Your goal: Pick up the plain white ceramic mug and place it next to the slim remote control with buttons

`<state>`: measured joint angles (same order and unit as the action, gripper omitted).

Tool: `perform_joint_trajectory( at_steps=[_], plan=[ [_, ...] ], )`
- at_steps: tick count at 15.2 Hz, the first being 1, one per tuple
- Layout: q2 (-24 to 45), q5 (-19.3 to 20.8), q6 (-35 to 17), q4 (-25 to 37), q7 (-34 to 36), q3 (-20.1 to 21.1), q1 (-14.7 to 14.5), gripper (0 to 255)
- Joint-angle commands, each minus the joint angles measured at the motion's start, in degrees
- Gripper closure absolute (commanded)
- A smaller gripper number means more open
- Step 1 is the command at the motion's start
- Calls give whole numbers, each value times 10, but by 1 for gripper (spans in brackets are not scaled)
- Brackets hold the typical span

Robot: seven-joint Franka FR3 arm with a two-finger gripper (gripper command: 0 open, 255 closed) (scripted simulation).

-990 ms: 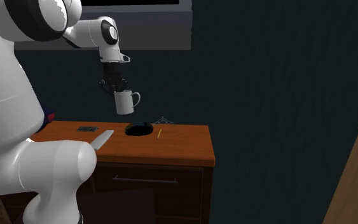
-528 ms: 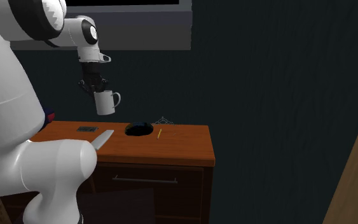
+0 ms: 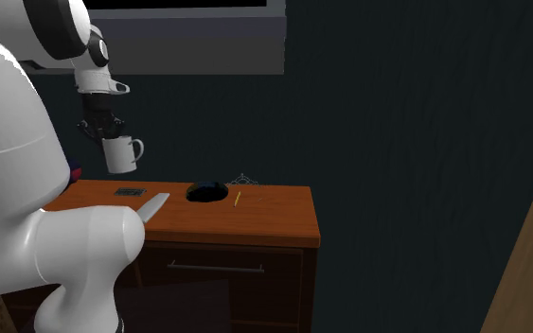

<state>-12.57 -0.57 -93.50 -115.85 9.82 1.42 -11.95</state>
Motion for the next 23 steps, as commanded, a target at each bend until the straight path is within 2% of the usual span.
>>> perform_joint_trajectory(
  at_steps=[1, 23],
  plan=[
    [12, -7, -2, 11, 26, 16, -11, 255],
    [47, -7, -172, -124, 25, 17, -12, 255]
  ],
)
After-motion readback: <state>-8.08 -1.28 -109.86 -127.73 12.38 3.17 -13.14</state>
